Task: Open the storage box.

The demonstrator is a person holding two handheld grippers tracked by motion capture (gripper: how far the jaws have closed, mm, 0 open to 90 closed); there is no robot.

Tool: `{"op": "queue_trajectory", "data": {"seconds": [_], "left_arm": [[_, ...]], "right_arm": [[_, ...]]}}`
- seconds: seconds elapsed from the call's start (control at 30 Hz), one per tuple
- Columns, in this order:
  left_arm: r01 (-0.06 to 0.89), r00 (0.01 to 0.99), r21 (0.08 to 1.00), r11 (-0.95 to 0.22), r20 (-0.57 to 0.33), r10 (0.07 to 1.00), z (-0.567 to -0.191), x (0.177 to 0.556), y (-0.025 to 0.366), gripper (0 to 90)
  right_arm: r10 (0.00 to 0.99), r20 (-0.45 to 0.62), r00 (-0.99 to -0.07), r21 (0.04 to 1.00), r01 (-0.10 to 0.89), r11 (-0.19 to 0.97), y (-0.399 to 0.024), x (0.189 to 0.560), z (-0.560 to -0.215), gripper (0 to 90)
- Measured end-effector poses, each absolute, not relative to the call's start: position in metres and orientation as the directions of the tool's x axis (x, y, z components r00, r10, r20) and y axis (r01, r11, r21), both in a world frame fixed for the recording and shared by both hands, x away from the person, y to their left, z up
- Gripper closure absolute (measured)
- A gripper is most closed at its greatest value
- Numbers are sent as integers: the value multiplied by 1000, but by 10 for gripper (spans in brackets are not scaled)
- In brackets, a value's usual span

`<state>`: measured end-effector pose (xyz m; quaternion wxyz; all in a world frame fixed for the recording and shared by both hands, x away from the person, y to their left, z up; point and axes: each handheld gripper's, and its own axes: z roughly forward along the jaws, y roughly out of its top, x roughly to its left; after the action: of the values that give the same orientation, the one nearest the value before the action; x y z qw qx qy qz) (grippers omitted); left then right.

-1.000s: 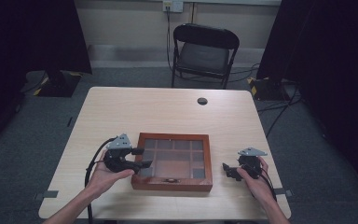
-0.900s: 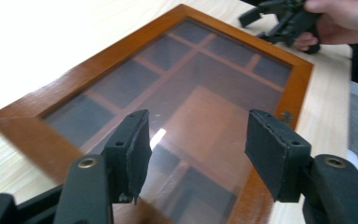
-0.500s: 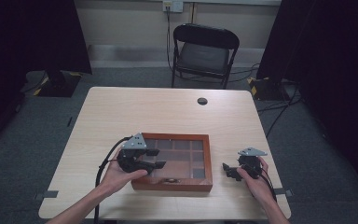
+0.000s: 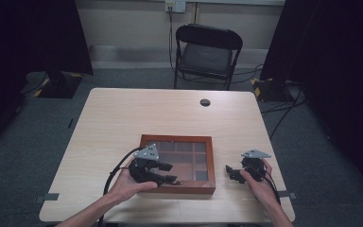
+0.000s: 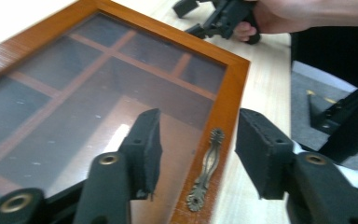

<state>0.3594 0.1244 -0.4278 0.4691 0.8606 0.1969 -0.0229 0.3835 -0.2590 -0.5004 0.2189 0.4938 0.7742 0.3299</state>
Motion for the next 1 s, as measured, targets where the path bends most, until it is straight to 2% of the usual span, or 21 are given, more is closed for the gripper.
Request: {"op": "queue_trajectory", "data": {"seconds": [0.17, 0.37, 0.73, 1.0], "left_arm": [[354, 931, 782, -514, -239, 277, -434, 358, 119, 659], [350, 933, 771, -532, -235, 274, -437, 354, 112, 746], [340, 935, 768, -543, -211, 287, -442, 353, 110, 781], [285, 943, 794, -537, -130, 307, -444, 343, 109, 777]], "right_arm": [[909, -13, -416, 727, 620, 295, -259, 384, -500, 88], [909, -12, -418, 727, 620, 295, -259, 384, -500, 88], [909, -13, -417, 727, 620, 295, -259, 384, -500, 88], [909, -13, -417, 727, 620, 294, -259, 384, -500, 88]]}}
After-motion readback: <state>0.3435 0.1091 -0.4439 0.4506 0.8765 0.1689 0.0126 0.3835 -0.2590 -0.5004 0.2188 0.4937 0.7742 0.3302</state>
